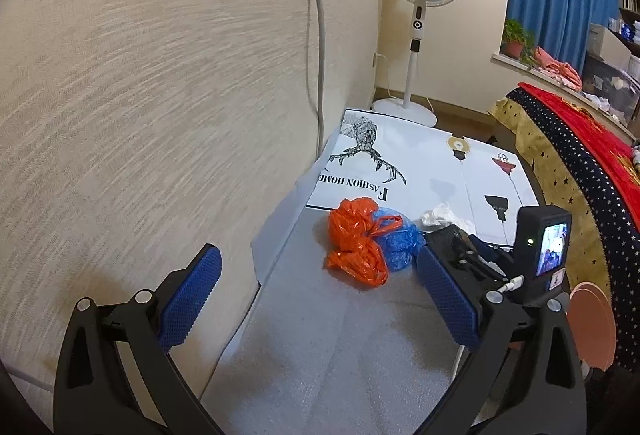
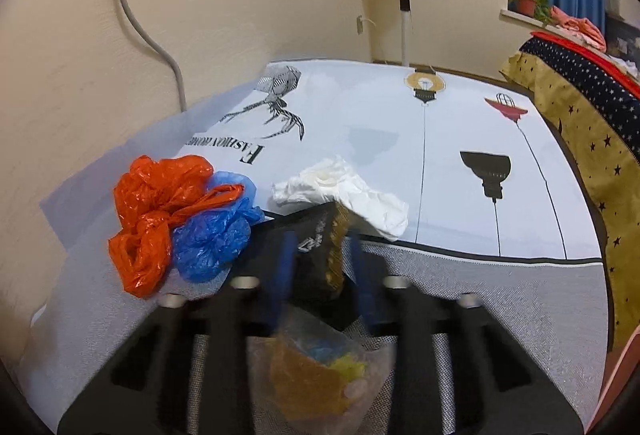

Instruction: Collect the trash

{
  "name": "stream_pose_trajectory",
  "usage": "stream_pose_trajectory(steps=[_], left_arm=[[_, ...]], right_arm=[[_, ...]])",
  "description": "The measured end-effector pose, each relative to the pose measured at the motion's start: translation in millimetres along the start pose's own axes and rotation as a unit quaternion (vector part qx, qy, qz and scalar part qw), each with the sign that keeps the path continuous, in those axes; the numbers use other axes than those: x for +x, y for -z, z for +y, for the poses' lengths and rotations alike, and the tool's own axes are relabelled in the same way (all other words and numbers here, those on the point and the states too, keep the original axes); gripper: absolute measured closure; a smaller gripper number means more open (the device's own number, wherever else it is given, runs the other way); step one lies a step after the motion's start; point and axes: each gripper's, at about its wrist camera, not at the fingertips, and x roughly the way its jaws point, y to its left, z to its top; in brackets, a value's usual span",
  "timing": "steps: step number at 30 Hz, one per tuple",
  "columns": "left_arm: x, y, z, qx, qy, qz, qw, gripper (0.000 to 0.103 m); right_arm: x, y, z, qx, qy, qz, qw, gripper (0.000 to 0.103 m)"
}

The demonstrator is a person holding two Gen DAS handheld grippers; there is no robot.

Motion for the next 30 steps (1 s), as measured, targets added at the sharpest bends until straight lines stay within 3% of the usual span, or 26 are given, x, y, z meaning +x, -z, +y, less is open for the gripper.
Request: stream_pose_trajectory(steps=[1, 10, 16, 21, 30], left_arm=[[-0.5, 0.3, -0.2, 0.000, -0.001, -0.001, 1.0000, 0.008], [-3.6, -0.1, -5.1, 0.013, -0.015, -0.012, 0.9997, 0.008], [-12.2, -2.9, -2.7, -0.006, -0.011, -0.037, 0.9992, 0.008], [-14.1, -2.9, -5.8, -0.020, 0.002, -0.048, 0.9987, 0.008], [-0.5, -4.4, -19.4, -0.036, 0.007, -0.046, 0.9983, 0.008]], right_arm=[[-1.6, -0.1, 0.8, -0.001, 0.000, -0.005, 1.000, 0.093], [-49.1, -8.0, 12.5, -0.015, -0.008, -0.071, 0.997, 0.099], [-123.9, -28.2, 15.2, -0.036, -0.016, -0.104, 0.994, 0.102], [-196.9, -31.4, 11.1, -0.057, 0.001, -0.127, 0.990, 0.102], [-304.8, 2.0, -27.0, -0.053, 0.066, -0.127, 0.988, 0.102]])
